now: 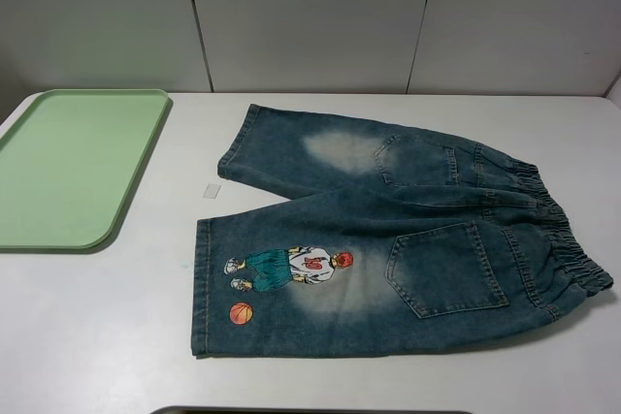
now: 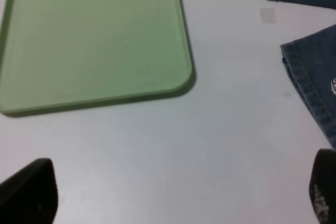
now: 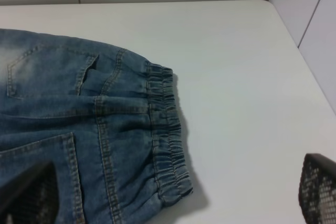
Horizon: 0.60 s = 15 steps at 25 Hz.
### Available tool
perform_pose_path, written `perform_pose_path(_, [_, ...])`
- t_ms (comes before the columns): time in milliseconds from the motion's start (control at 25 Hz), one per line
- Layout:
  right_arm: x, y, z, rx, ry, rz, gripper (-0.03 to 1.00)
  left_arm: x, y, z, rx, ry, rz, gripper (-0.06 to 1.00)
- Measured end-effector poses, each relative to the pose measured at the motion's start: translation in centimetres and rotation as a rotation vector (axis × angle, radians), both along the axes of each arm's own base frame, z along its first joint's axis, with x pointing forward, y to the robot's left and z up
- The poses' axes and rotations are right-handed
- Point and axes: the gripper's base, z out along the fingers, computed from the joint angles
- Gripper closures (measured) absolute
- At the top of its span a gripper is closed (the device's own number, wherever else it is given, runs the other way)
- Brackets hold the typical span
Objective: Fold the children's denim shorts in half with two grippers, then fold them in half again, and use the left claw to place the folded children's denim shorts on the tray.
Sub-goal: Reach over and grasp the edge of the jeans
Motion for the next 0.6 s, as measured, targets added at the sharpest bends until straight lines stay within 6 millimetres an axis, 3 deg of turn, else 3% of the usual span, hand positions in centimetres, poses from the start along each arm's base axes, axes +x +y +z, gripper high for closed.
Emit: perform_pose_path(600, [0.00,0.00,0.00,0.000,0.000,0.000,0.27,0.00,0.00,0.00,0.000,0.000,0.000,-0.01])
